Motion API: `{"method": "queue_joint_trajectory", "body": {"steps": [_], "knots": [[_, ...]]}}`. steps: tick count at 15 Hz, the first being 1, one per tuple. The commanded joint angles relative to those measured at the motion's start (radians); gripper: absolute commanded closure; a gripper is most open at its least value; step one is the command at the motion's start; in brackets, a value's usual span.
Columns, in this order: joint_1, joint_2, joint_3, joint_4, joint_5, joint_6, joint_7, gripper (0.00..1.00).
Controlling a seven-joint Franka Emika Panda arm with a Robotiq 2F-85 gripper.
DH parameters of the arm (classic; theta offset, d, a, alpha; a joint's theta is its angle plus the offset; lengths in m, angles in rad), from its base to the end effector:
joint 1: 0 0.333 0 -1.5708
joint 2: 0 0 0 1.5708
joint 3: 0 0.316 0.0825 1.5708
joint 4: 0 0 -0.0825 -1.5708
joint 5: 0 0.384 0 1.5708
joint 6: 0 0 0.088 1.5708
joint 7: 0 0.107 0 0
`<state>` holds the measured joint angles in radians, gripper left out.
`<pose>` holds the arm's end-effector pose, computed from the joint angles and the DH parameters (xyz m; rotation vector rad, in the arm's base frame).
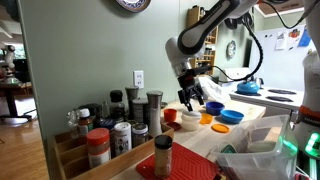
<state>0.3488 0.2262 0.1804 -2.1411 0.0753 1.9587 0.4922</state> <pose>0.4441 0.2655 0.2747 2.9726 -0.0031 -0.6100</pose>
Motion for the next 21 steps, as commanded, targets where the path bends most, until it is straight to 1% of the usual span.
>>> {"method": "queue_joint_trajectory", "body": {"steps": [1, 2, 3, 4, 6, 11, 17, 21], "knots": [[-0.008, -0.192, 0.021, -0.25, 0.002, 0.206, 0.051, 0.0], [-0.012, -0.24, 0.028, -0.305, 0.014, 0.27, 0.066, 0.0], [-0.02, -0.11, 0.029, -0.159, -0.002, 0.166, 0.033, 0.0], [-0.023, -0.148, 0.034, -0.206, -0.001, 0.21, 0.043, 0.0], [-0.028, -0.201, 0.041, -0.258, 0.001, 0.236, 0.052, 0.0], [-0.034, -0.227, 0.043, -0.277, -0.005, 0.241, 0.047, 0.0], [-0.062, -0.266, 0.04, -0.373, 0.029, 0.217, -0.092, 0.0], [-0.076, -0.256, 0.04, -0.45, 0.072, 0.247, -0.203, 0.0]]}}
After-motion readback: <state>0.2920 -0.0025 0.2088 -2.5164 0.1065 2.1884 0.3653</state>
